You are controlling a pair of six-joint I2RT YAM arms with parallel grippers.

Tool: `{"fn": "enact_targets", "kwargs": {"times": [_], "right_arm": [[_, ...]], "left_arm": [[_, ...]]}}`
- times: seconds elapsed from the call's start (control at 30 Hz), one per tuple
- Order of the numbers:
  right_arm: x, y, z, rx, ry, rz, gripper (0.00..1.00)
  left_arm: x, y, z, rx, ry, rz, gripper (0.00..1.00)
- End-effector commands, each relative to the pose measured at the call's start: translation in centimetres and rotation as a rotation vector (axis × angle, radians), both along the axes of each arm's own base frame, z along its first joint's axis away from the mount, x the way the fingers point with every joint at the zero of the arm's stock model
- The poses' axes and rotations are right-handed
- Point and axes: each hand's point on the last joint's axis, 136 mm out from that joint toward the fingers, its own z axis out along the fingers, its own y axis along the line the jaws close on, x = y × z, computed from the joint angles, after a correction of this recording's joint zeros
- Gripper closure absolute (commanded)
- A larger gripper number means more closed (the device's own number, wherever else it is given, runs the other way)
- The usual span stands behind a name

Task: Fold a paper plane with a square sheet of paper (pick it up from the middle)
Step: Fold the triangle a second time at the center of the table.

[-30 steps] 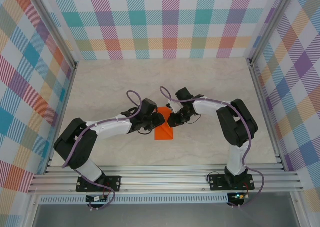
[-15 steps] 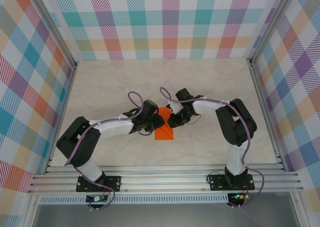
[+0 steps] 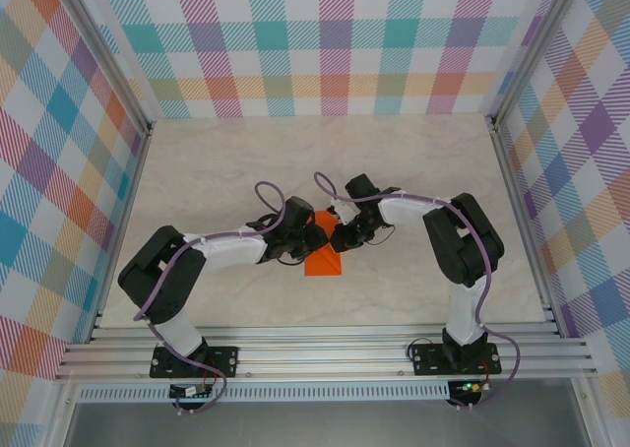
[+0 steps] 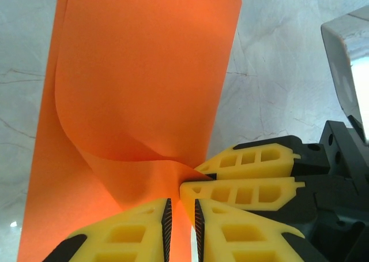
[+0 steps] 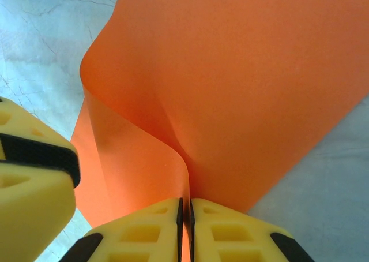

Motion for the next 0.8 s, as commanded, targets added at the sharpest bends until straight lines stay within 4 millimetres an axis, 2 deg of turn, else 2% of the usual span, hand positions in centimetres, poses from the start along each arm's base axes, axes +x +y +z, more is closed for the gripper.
{"fn": "enact_targets", "kwargs": {"times": [0.0, 0.5, 0.77], "right_arm": [[0.4, 0.1, 0.1, 0.012, 0.002, 0.010, 0.87], [0.4, 0.0, -0.2, 0.012, 0.007, 0.006, 0.86], [0.6, 0.0, -0.3, 0.016, 0.011, 0.000, 0.85]], "left_arm": [[0.1, -0.6, -0.7, -0.009, 0.010, 0.007, 0.79], [0.2, -0.6, -2.5, 0.015, 0.034, 0.016, 0.80], [-0.8, 0.8, -4.8, 0.069, 0.085, 0.053, 0.80]]}}
